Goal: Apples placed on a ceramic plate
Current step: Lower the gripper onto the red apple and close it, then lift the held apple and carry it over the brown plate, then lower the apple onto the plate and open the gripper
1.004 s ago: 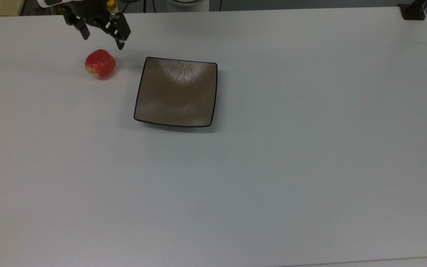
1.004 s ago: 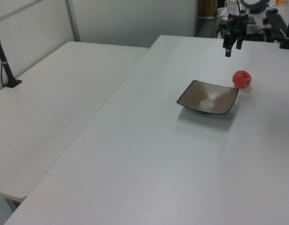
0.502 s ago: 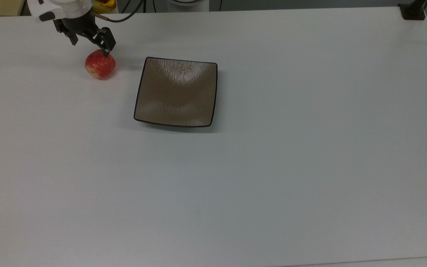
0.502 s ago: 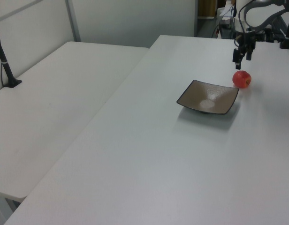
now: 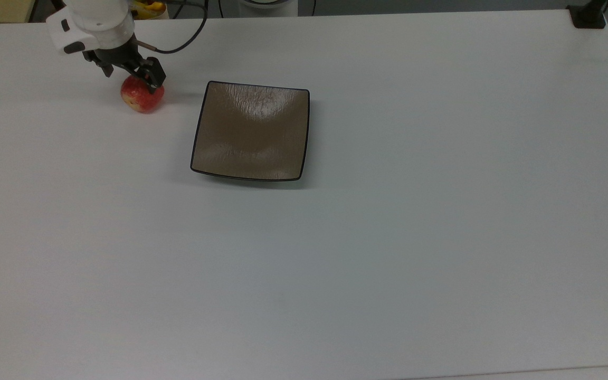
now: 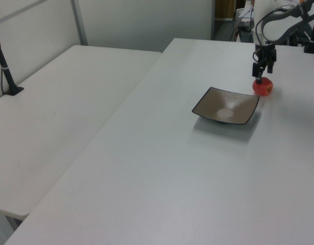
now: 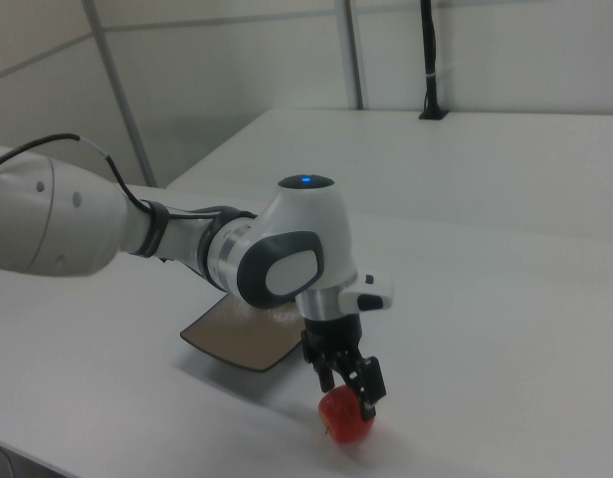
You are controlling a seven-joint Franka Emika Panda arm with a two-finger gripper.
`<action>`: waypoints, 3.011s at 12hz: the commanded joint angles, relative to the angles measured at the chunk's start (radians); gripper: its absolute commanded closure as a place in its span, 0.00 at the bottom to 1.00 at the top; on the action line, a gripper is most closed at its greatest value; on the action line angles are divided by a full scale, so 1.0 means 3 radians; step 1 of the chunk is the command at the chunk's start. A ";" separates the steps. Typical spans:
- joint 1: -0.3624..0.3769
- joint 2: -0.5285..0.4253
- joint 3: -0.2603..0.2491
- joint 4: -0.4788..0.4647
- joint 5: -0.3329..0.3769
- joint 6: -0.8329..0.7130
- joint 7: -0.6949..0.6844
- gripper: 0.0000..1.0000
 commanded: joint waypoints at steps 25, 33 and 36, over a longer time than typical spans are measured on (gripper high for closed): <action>0.0205 -0.0202 0.0958 0.0204 0.0414 0.0039 0.0945 0.05; 0.0205 -0.0212 0.0958 0.0214 0.0414 0.0039 0.0945 0.00; 0.0210 -0.0314 0.0958 0.0235 0.0394 -0.0155 0.0930 0.00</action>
